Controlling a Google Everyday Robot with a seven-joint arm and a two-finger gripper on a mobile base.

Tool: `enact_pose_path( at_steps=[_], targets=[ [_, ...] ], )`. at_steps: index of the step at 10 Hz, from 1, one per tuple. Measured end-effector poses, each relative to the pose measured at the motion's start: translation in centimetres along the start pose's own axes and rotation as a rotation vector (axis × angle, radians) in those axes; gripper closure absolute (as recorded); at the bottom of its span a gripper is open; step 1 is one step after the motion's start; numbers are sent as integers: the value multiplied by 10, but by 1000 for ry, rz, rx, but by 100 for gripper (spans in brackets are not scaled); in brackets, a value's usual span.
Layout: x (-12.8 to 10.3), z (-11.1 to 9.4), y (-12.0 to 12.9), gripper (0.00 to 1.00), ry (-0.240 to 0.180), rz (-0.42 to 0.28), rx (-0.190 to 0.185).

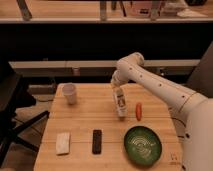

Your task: Stand the bottle upright

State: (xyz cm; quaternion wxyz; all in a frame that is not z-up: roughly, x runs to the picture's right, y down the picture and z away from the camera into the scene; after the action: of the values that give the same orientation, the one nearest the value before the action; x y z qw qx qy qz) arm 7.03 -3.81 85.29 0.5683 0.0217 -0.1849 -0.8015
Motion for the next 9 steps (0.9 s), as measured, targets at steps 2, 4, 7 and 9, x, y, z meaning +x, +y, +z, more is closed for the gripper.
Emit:
enact_pose_path(
  at_steps=[2, 4, 7, 9],
  targets=[
    [8, -4, -5, 100, 46, -45, 40],
    [19, -8, -7, 100, 94, -88, 61],
    [38, -8, -11, 100, 176, -169, 122],
    [51, -7, -14, 100, 219, -204, 156]
  ],
)
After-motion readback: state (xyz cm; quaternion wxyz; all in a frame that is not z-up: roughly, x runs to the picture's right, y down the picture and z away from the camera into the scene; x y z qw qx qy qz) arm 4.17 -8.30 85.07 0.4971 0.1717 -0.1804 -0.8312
